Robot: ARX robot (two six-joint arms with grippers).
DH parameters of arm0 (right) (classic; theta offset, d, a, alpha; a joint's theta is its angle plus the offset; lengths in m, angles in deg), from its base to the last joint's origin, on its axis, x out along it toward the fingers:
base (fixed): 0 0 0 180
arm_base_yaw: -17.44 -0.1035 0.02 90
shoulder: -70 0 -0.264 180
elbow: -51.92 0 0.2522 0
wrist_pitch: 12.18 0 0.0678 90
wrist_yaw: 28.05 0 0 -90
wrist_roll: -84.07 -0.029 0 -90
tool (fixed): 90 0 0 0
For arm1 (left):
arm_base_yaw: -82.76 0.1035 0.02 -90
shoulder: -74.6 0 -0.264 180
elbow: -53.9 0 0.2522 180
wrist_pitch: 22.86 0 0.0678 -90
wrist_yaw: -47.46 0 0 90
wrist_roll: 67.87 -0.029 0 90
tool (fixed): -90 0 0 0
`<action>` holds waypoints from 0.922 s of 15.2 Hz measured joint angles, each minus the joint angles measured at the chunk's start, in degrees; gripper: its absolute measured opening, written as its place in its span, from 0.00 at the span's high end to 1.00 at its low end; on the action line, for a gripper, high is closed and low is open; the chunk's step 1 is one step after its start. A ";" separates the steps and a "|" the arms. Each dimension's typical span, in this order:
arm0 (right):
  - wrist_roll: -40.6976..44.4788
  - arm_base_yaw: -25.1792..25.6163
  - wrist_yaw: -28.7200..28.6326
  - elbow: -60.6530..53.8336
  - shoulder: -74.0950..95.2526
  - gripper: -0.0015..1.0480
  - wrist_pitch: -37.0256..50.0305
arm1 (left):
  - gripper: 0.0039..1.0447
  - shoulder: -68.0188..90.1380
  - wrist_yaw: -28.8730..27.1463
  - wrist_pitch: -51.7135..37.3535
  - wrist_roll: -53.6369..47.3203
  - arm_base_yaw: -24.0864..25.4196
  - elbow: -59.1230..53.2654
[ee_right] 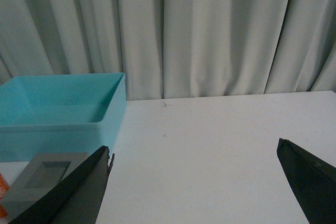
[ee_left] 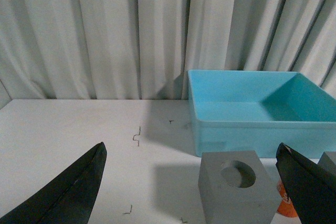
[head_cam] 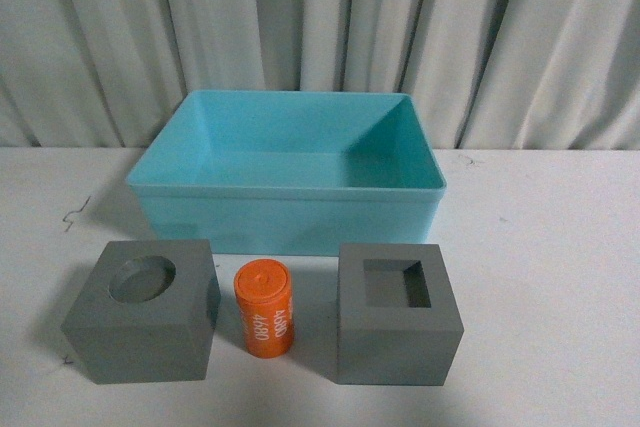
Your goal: Place gray and orange parts in blue box
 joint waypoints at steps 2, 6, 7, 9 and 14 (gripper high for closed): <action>0.00 0.00 -0.02 0.00 0.00 0.06 0.00 | 0.06 0.00 0.00 -0.02 0.00 0.00 0.00; 0.00 0.00 0.00 0.00 0.00 0.06 0.00 | 0.06 0.02 0.00 -0.02 0.00 0.00 0.00; 0.00 0.00 -0.02 0.00 0.00 0.06 0.00 | 0.06 0.02 0.00 -0.02 0.02 0.00 0.00; 0.00 0.00 -0.02 0.00 0.00 0.06 0.00 | 0.06 0.02 0.00 0.00 0.02 0.00 0.00; 0.00 0.00 -0.02 0.00 0.00 0.06 0.00 | 0.06 0.02 0.00 -0.02 0.00 0.00 0.00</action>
